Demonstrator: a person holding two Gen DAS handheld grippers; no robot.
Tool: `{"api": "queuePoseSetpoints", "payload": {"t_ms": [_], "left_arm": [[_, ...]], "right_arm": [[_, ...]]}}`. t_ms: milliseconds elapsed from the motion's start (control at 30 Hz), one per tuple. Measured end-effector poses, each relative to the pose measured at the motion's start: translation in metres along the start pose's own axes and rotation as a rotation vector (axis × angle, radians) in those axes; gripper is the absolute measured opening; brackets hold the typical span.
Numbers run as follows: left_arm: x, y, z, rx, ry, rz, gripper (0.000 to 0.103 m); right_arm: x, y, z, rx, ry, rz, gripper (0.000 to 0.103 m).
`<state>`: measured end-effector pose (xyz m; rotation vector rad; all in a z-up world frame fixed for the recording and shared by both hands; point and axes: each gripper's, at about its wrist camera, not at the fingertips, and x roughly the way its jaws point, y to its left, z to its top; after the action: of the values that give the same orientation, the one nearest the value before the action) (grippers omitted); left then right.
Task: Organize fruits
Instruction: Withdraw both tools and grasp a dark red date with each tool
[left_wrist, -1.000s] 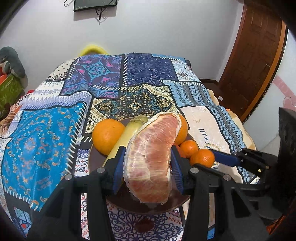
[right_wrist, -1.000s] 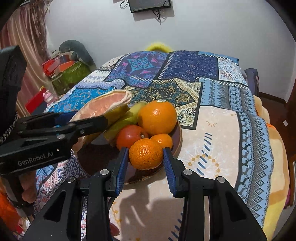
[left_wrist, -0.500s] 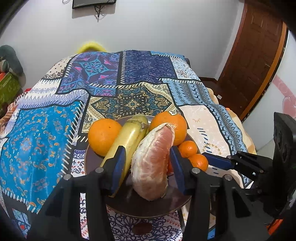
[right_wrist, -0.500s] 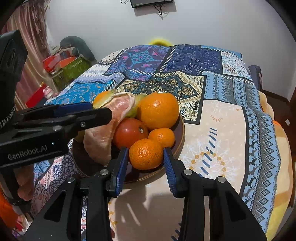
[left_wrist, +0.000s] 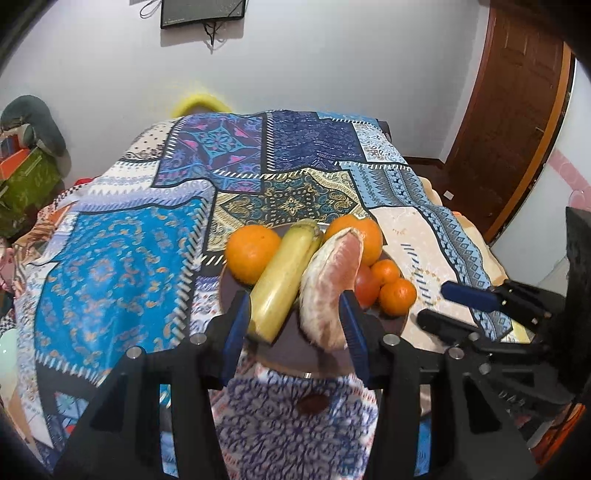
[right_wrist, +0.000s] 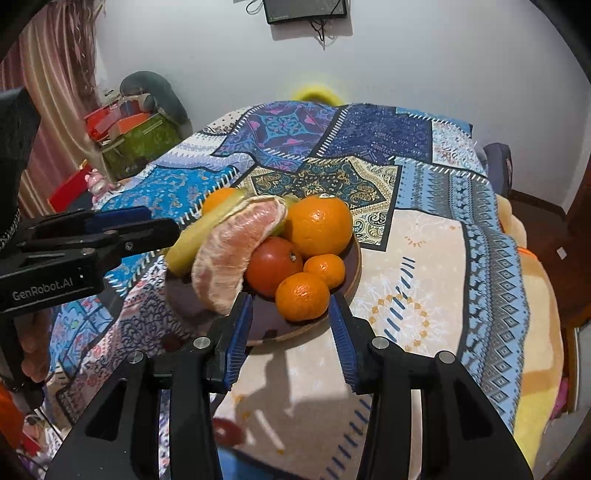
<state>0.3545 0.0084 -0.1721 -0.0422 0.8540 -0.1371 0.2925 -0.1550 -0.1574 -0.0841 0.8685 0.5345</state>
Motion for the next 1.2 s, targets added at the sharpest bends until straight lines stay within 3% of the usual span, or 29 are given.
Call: {"api": "queuePoseSetpoints", "payload": {"t_ms": [200, 367, 467, 900, 1200], "left_arm": [[-0.031, 0.003, -0.018, 0.017, -0.009, 0.026, 0.050], [-0.053, 0.007, -0.035, -0.002, -0.021, 0.033, 0.058], [-0.058, 0.009, -0.047, 0.004, -0.002, 0.043, 0.060], [-0.030, 0.012, -0.097, 0.018, 0.145, 0.032, 0.060], [-0.003, 0.008, -0.106, 0.018, 0.198, 0.003, 0.060]], "right_arm": [[-0.026, 0.013, -0.007, -0.012, -0.015, -0.016, 0.040], [-0.043, 0.023, -0.014, -0.022, -0.020, -0.028, 0.040], [-0.049, 0.028, -0.021, -0.028, -0.020, -0.037, 0.045], [-0.019, 0.036, -0.060, -0.013, 0.106, -0.038, 0.047], [0.008, 0.040, -0.072, -0.017, 0.173, 0.005, 0.046]]}}
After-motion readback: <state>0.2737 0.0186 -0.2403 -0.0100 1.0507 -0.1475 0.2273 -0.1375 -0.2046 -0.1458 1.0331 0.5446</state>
